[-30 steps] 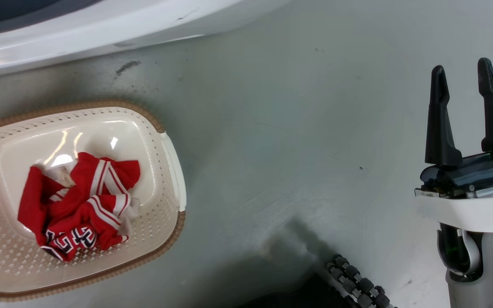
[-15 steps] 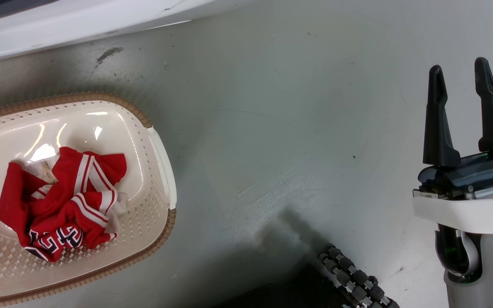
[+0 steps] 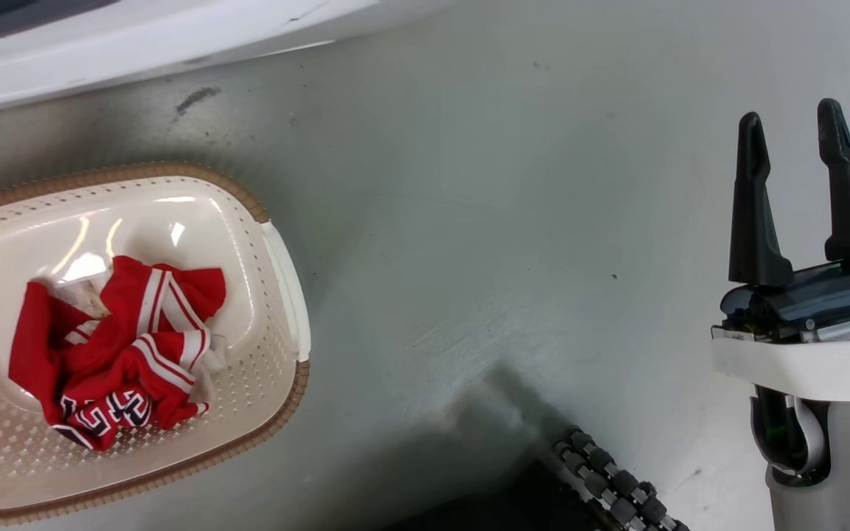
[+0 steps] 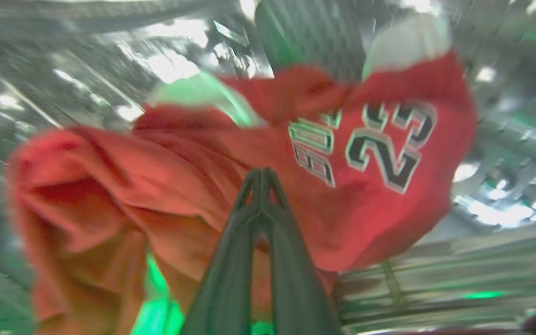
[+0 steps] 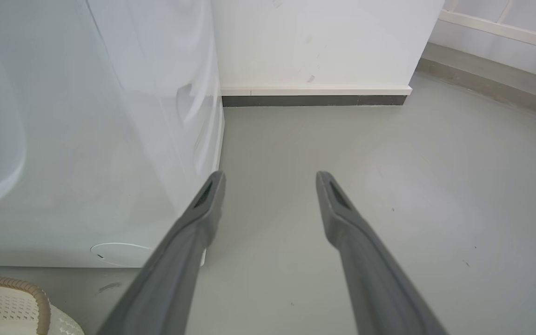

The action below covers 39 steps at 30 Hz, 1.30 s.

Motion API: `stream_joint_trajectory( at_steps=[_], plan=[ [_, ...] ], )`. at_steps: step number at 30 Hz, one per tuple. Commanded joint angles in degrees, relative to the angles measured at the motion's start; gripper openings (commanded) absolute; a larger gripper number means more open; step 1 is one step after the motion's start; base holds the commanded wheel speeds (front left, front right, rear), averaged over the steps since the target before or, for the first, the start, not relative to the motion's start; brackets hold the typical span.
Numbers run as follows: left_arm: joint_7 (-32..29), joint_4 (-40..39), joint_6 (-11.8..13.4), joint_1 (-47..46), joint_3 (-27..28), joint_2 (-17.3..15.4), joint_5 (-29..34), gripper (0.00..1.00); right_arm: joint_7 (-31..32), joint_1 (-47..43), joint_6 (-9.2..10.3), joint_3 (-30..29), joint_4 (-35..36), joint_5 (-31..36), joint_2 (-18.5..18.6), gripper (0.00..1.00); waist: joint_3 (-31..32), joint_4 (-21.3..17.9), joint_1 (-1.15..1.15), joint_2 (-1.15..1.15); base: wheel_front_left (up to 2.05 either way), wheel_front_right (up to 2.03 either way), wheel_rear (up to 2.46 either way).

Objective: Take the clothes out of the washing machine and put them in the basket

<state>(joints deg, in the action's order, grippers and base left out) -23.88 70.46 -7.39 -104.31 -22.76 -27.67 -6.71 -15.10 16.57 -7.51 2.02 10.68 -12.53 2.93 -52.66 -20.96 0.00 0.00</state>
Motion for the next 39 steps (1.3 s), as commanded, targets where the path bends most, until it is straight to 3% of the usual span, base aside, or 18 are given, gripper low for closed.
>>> stream_joint_trajectory(
  at_steps=[1, 10, 11, 12, 22, 29, 39],
  plan=[
    [1.74, -0.33, 0.02, 0.92, -0.25, 0.44, -0.25, 0.00, -0.10, 0.81, 0.04, -0.18, -0.19, 0.42, -0.09, 1.00, 1.11, 0.70, 0.00, 0.00, 0.00, 0.00, 0.00],
    [6.05, -0.79, -0.01, 0.36, -1.84, 2.43, -3.27, 0.00, -0.09, 0.26, 0.04, -0.10, -0.62, 2.06, -0.09, 1.00, 4.21, 2.56, 0.00, 0.00, 0.00, 0.00, 0.00],
    [5.72, -0.77, -0.01, 0.33, -2.22, 2.80, -3.87, 0.31, -0.09, 0.22, 0.04, -0.03, -0.64, 2.07, -0.09, 1.00, 4.30, 2.57, 0.00, 0.00, 0.00, 0.00, 0.00],
    [5.54, -0.91, -0.01, 0.31, -2.73, 3.06, -4.36, 1.00, -0.09, 0.13, 0.04, 0.05, -0.57, 2.02, -0.09, 1.00, 4.36, 2.55, 0.00, 0.00, 0.00, 0.00, 0.00],
    [-0.50, -1.96, -0.01, -1.49, -9.36, 3.82, -8.79, 1.00, -0.09, -0.67, 0.04, 0.63, -0.52, 0.78, -0.09, 1.00, 2.60, 0.70, 0.00, 0.00, 0.00, 0.00, 0.00],
    [-3.78, -1.26, -0.01, -0.93, -13.36, 1.07, -10.51, 1.00, -0.09, -0.65, 0.04, 1.38, -0.49, -1.01, -0.09, 1.00, 0.97, -1.52, 0.00, 0.00, 0.00, 0.00, 0.00],
    [-4.49, 0.19, -0.01, 0.79, -15.49, -0.02, -12.84, 1.00, -0.09, -0.52, 0.04, 1.06, -0.49, -1.63, -0.09, 1.00, -0.40, -2.34, 0.00, 0.00, 0.00, 0.00, 0.00]
  ],
)
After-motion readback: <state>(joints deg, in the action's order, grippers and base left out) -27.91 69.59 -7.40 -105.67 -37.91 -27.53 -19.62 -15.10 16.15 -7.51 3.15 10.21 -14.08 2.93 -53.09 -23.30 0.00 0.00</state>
